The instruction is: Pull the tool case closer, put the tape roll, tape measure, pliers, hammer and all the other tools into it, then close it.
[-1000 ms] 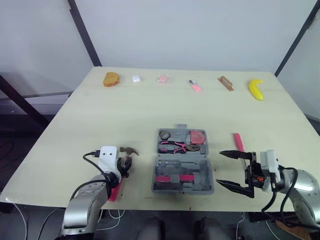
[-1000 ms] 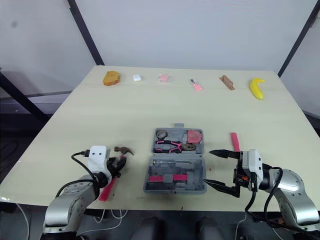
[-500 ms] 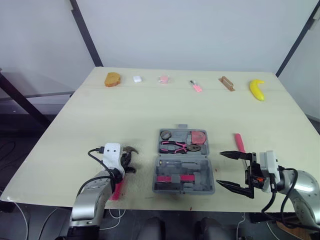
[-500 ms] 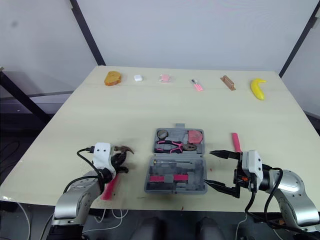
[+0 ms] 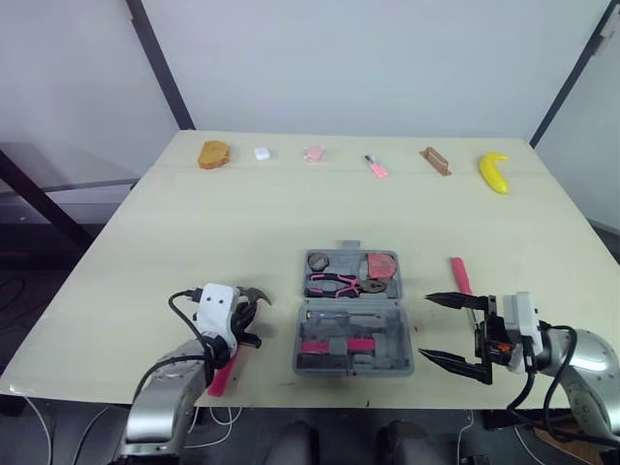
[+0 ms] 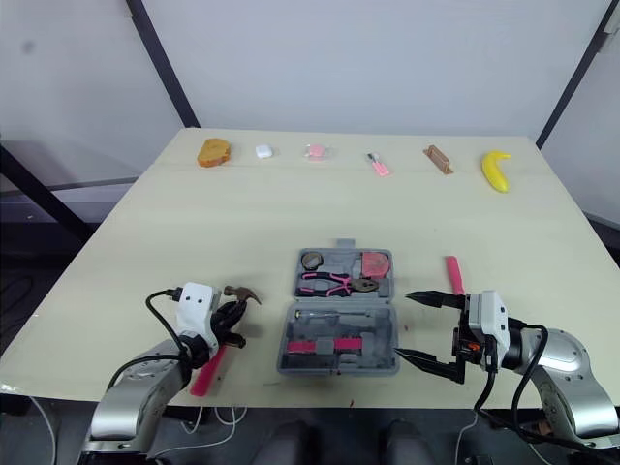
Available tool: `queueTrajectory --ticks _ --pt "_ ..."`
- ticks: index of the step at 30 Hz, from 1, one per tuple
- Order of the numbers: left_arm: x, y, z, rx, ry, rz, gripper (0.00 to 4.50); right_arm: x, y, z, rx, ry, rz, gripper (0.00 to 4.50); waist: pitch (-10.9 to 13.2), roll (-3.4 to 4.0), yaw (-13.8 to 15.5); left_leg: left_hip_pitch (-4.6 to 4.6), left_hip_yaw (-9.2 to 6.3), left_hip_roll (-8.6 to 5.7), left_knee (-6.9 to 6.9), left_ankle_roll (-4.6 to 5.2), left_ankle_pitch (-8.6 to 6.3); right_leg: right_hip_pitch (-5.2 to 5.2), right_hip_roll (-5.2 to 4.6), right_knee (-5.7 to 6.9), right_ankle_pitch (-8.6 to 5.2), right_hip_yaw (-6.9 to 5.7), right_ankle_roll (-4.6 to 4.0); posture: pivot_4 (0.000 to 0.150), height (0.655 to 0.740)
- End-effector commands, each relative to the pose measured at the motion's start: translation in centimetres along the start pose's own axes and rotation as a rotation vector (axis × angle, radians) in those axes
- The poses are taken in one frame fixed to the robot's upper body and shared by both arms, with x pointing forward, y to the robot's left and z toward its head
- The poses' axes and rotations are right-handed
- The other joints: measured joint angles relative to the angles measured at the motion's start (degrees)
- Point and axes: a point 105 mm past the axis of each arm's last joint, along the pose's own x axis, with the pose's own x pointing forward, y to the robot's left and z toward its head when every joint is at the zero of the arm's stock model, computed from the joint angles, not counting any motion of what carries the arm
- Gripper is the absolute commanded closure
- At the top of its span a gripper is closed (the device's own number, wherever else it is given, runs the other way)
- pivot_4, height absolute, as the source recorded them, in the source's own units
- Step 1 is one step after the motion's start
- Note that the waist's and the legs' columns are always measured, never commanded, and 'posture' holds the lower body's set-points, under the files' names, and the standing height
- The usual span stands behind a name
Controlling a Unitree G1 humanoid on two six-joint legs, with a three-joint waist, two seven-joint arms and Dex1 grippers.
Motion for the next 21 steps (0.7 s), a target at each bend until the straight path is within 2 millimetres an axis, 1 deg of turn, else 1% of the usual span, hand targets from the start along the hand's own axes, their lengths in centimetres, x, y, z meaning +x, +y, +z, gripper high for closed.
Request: queueTrajectory --ticks 1,3,5,9,12,18,19,21 --pt "-0.5 -1.0 3.8 0.096 -0.109 -0.134 4.50 -0.3 -0.5 0.7 -0.028 -0.031 -0.012 0.00 0.0 0.00 0.2 0.00 0.00 0.00 0.00 0.00 0.00 0.00 -0.01 -0.02 0.00 0.00 0.00 0.150 0.7400" --pt "-0.5 -1.7 4.9 0.152 -0.126 -0.220 4.50 -0.3 -0.6 0.7 -0.029 -0.031 -0.014 0.00 0.0 0.00 0.4 -0.02 0.00 -0.01 0.00 0.00 0.00 0.00 -0.03 -0.03 0.00 -0.02 0.00 0.150 0.7400" --pt "-0.5 -2.8 6.0 0.220 -0.119 -0.336 4.50 -0.4 -0.7 0.6 -0.029 -0.027 -0.013 0.00 0.0 0.00 0.4 -0.02 0.01 -0.01 0.00 0.00 0.00 0.00 -0.02 -0.04 0.00 -0.01 0.00 0.150 0.7400" --pt "-0.1 -4.9 7.2 0.338 -0.098 -0.533 4.50 -0.4 -0.7 0.4 -0.029 -0.023 -0.013 0.00 0.0 0.01 0.4 -0.03 0.03 -0.03 0.00 0.00 0.00 0.00 0.00 -0.04 0.00 0.00 0.01 0.150 0.7400" --pt "0.5 -8.3 7.9 0.449 -0.085 -0.729 4.50 -0.5 -0.7 0.3 -0.035 -0.021 -0.025 0.00 0.0 0.01 0.5 -0.06 0.12 -0.03 0.00 0.00 0.00 -0.01 0.05 -0.06 0.00 -0.02 0.01 0.150 0.7400" --pt "2.3 -12.2 8.6 0.572 -0.058 -0.902 4.50 -0.9 -0.5 0.0 -0.040 -0.016 -0.064 0.00 0.0 0.01 0.4 -0.08 0.27 -0.03 0.01 0.00 0.00 -0.02 0.15 -0.06 0.00 0.00 0.01 0.150 0.7400" --pt "2.6 -12.6 8.8 0.591 -0.059 -0.914 4.50 -1.0 -0.4 -0.1 -0.040 -0.014 -0.068 0.00 0.0 0.01 0.4 -0.07 0.27 -0.02 0.01 0.00 0.00 -0.01 0.17 -0.05 -0.01 0.01 0.01 0.150 0.7400" --pt "3.2 -15.0 10.0 0.613 -0.050 -1.018 4.50 -1.6 -0.4 0.0 -0.047 -0.009 -0.107 0.00 0.0 0.02 0.6 -0.07 0.28 -0.02 0.02 0.01 0.00 -0.02 0.18 -0.05 -0.01 0.03 0.01 0.150 0.7400"
